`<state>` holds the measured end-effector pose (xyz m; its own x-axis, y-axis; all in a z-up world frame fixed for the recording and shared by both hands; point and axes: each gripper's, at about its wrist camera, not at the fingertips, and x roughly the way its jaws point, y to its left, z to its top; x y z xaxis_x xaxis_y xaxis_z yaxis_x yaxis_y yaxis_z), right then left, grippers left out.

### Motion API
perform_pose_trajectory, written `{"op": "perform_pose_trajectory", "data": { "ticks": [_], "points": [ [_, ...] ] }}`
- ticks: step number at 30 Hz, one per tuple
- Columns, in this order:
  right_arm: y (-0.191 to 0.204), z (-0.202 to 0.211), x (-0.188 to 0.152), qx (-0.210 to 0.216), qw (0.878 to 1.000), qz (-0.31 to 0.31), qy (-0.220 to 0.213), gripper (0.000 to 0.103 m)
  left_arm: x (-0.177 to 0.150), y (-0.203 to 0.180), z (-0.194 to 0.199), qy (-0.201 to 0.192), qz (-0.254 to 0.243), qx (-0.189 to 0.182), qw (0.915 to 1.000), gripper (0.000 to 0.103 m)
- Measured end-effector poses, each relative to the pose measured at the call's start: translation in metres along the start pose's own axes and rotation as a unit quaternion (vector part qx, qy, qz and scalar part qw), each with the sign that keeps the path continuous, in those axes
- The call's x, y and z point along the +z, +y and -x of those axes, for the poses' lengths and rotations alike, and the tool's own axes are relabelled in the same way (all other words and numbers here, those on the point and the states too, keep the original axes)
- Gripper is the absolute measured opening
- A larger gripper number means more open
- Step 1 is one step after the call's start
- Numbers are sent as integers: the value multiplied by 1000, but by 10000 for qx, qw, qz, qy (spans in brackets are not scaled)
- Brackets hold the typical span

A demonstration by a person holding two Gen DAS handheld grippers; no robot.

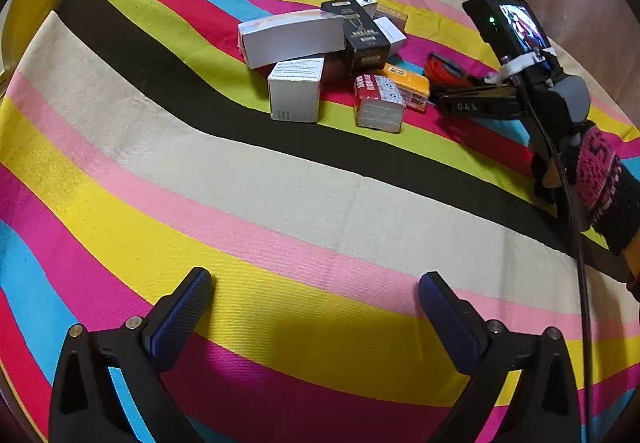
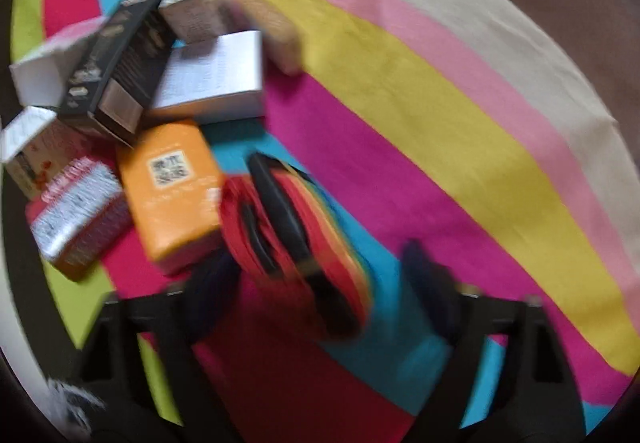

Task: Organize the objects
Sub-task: 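Grasp the red QR-code box with the left tool while the right tool grasps the red bundled strap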

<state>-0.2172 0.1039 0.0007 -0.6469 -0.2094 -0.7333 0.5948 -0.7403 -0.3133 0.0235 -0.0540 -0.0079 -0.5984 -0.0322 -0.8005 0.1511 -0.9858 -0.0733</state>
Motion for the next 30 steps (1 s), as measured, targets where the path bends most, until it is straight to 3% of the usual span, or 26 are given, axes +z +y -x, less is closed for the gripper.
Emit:
{"op": "perform_pose_trajectory", "data": {
  "ticks": [5, 11, 14, 22, 25, 30],
  "points": [
    [-4, 34, -32, 807, 9945, -610, 267, 39, 0, 0, 0, 17, -24, 40, 10000, 103],
    [8, 124, -124, 1355, 9822, -1243, 382, 38, 6, -7, -8, 82, -139, 190, 9997, 103],
    [11, 152, -154, 1552, 9766, -1457, 306, 39, 4, -7, -7, 103, -182, 247, 9995, 103],
    [11, 165, -174, 1448, 9759, -1634, 2, 40, 15, -15, -14, 263, -135, 366, 9989, 103],
    [16, 164, -172, 1293, 9795, -1546, -8, 40, 36, -30, -31, 397, -181, 348, 9984, 103],
    [21, 166, -174, 1111, 9835, -1427, 27, 40, 85, -55, -72, 291, -166, 381, 9987, 103]
  ]
}}
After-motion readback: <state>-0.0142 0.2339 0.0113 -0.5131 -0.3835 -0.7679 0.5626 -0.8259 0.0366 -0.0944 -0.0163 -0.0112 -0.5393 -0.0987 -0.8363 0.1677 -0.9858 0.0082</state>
